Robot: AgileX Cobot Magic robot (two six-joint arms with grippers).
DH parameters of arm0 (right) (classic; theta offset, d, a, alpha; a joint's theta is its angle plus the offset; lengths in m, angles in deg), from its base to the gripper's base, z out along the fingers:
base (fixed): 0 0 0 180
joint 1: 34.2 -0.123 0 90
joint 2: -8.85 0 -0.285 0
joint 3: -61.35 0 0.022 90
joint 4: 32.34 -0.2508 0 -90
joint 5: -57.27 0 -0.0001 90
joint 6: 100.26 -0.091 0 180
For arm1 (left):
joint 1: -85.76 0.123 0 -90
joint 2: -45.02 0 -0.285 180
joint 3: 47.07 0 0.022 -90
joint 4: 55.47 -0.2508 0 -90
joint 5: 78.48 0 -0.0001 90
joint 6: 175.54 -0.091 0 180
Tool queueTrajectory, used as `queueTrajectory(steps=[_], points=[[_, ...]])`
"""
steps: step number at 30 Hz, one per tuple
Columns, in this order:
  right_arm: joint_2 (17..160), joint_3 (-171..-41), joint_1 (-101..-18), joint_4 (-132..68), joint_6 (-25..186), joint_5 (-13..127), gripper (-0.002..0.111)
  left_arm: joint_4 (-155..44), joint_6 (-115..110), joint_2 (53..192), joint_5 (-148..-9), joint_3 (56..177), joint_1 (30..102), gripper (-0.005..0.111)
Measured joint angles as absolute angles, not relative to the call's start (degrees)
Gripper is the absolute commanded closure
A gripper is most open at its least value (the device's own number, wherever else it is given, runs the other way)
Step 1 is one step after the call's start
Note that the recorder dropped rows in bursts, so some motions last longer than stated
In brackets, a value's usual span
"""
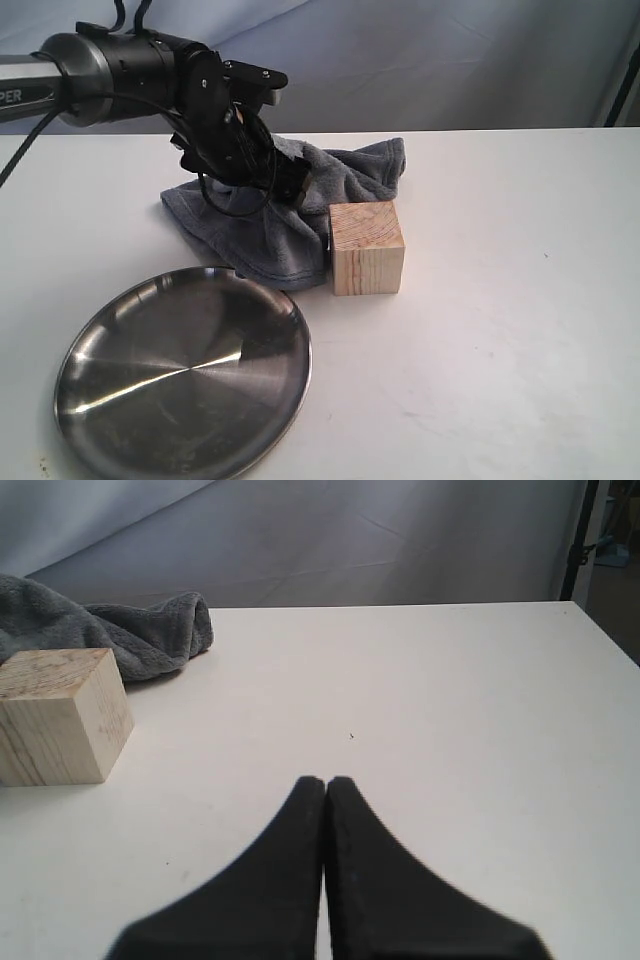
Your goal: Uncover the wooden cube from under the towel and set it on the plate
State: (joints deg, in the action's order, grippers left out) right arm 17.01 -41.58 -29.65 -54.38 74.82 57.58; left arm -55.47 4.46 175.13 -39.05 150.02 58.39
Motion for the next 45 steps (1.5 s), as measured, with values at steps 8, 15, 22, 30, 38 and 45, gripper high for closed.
queueTrajectory(steps=[8, 15, 22, 30, 38, 45], points=[[17.01, -41.58, -29.65, -54.38, 74.82, 57.58, 0.105, -52.12, 5.9, 174.86, -39.05, 150.02, 58.39, 0.002], [17.01, -41.58, -29.65, -54.38, 74.82, 57.58, 0.105, -44.59, 7.76, 170.39, -38.55, 150.02, 58.8, 0.002], [17.01, -41.58, -29.65, -54.38, 74.82, 57.58, 0.105, -29.48, -0.72, 169.72, -31.38, 150.02, 62.7, 0.002], [17.01, -41.58, -29.65, -54.38, 74.82, 57.58, 0.105, -26.42, -9.35, 168.97, -34.65, 150.02, 62.58, 0.002], [17.01, -41.58, -29.65, -54.38, 74.82, 57.58, 0.105, -26.11, -18.08, 161.63, -39.98, 149.97, 62.58, 0.002], [17.01, -41.58, -29.65, -54.38, 74.82, 57.58, 0.105, -26.09, -28.27, 157.77, -37.66, 149.97, 60.14, 0.002]])
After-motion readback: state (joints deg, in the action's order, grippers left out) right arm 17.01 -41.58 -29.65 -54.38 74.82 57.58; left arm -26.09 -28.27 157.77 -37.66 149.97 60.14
